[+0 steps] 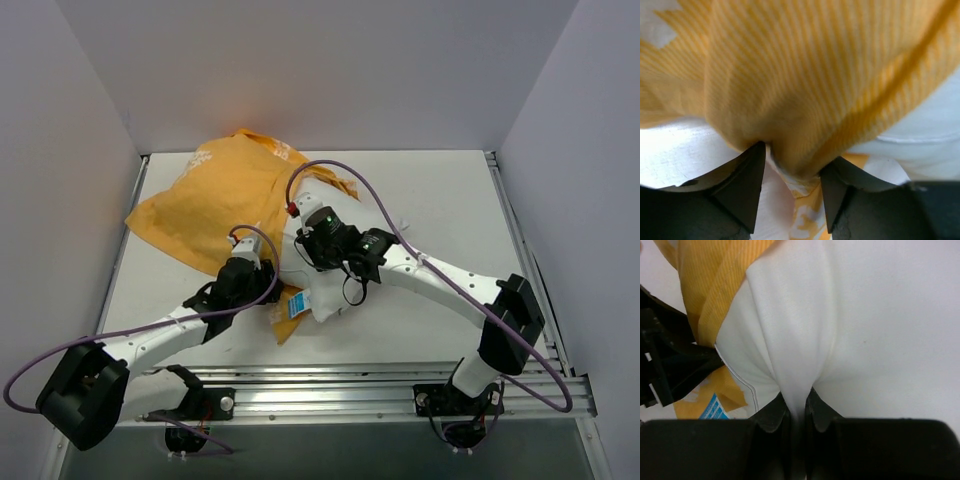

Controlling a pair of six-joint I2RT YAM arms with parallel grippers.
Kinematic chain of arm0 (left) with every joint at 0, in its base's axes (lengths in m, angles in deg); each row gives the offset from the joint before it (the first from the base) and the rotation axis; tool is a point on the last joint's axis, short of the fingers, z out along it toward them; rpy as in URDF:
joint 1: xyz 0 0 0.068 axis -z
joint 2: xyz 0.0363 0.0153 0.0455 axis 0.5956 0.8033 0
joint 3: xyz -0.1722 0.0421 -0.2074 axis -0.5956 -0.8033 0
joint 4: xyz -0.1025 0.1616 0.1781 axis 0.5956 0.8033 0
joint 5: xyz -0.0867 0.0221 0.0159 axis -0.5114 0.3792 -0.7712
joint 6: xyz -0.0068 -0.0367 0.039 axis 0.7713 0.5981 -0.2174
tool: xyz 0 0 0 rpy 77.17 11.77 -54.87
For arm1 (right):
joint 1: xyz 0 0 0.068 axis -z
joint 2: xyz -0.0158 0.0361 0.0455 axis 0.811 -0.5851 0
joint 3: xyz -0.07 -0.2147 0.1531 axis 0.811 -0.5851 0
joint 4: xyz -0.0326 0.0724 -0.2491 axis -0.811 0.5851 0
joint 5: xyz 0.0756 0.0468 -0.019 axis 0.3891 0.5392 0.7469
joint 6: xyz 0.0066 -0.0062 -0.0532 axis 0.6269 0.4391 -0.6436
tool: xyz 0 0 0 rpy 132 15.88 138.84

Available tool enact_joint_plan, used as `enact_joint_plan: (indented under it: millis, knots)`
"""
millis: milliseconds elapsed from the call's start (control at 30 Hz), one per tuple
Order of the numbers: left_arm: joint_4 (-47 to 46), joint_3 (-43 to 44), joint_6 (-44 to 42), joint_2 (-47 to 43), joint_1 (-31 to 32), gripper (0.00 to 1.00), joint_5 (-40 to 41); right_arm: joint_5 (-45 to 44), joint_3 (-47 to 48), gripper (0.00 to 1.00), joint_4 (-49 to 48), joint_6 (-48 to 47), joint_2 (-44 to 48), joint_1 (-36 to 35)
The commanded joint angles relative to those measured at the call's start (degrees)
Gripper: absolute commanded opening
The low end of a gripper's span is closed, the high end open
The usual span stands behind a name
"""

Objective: Remove the pillowcase from the pillow

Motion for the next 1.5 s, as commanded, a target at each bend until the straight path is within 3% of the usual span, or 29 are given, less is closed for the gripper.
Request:
enact_joint_plan:
  millis: [0, 100, 133, 200, 533, 767, 900, 1033, 1167, 1200, 1233, 1300, 1333, 1467]
  knots:
    - [-3.8, 3.1, -0.6, 1.7, 0.2, 0.53, 2.5, 3.6, 3.5, 0.0, -0.7, 1.1, 5.1, 0.2]
    - [-3.9, 4.5, -0.1, 2.6, 0.1, 0.28, 4.4, 5.5, 3.5, 0.0, -0.8, 1.8, 7.1, 0.1]
    - [-3.9, 5.4, -0.2, 2.7, 0.1, 0.14, 6.1, 5.2, 3.3, 0.0, -0.8, 2.5, 9.2, 0.0]
    - [-2.6, 6.4, -0.3, 2.9, 0.1, 0.03, 9.1, 5.1, 3.3, 0.0, -1.2, 2.9, 12.3, 0.2]
    - [2.4, 10.1, 5.0, 2.1, -3.2, 0.02, 28.9, 3.5, 14.3, 0.0, 7.7, 2.2, 32.6, 0.5]
    - [1.8, 12.4, 9.0, 6.3, -7.4, 0.02, 30.3, 10.1, 15.0, 0.0, 12.9, 3.0, 41.2, 0.5]
    - [1.1, 13.9, 9.6, 9.6, -7.9, 0.02, 28.0, 16.7, 6.0, 0.0, 13.7, 4.2, 43.1, 0.4]
    - [2.7, 13.7, 10.2, 9.0, -8.0, 0.11, 25.7, 24.3, -6.8, 0.0, 8.7, 7.8, 42.9, 0.4]
    - [9.3, 13.1, 10.2, 3.4, -8.0, 0.36, 22.0, 30.2, -18.1, 0.0, 0.7, 12.8, 38.9, 0.5]
    - [10.5, 13.1, 9.1, -0.1, -8.0, 0.41, 21.2, 31.0, -19.3, 0.04, -0.4, 13.3, 35.7, 0.5]
    - [12.0, 13.4, 8.3, -2.0, -7.9, 0.48, 20.3, 31.8, -20.3, 0.23, -1.3, 13.4, 34.3, 0.4]
    - [16.5, 15.4, 4.3, -6.9, -7.9, 0.66, 16.5, 33.9, -19.8, 0.47, -1.6, 12.8, 30.9, 0.4]
    - [18.4, 16.7, 2.9, -8.3, -7.8, 0.69, 15.5, 34.1, -19.4, 0.62, -1.3, 12.6, 30.3, 0.4]
    - [25.6, 25.0, -5.6, -10.5, -7.5, 0.82, 7.0, 32.0, -12.8, 0.82, 2.8, 9.6, 29.7, 1.0]
